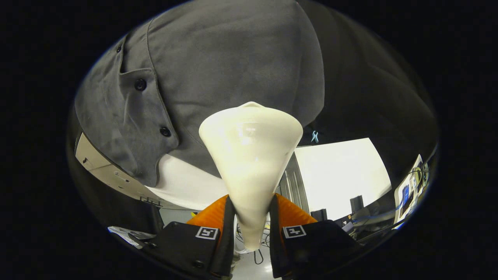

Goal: Iron the clothes twice with a garment steamer, once on the left side and once on the right side.

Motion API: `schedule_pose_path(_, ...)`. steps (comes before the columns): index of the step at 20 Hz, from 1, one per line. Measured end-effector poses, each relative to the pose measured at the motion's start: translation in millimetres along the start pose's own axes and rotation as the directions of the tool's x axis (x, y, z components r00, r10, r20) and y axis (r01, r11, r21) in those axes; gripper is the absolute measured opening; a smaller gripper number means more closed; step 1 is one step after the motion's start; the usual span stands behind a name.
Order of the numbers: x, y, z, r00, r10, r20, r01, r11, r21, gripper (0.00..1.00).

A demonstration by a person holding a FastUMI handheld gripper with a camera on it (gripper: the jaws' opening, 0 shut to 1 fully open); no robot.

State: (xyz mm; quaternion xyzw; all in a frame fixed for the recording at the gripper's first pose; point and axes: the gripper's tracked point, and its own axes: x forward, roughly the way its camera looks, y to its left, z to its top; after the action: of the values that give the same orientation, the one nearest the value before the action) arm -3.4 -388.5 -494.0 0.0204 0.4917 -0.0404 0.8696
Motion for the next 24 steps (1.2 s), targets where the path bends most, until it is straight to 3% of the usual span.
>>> schedule_pose_path(5, -29.1, -0.4, -7.3, 0.999, -0.022, 0.034, 0.019, 0.998, 0.067, 0.46)
schedule_pose_path(15, -136.1, 54.6, 36.4, 0.976, -0.063, 0.208, 0.047, 0.995, 0.083, 0.46)
schedule_pose_path(20, -200.7, 96.8, 72.2, 0.939, -0.111, 0.325, 0.084, 0.992, 0.095, 0.46)
schedule_pose_path(24, -261.2, 132.0, 97.3, 0.884, -0.175, 0.433, 0.137, 0.983, 0.119, 0.46)
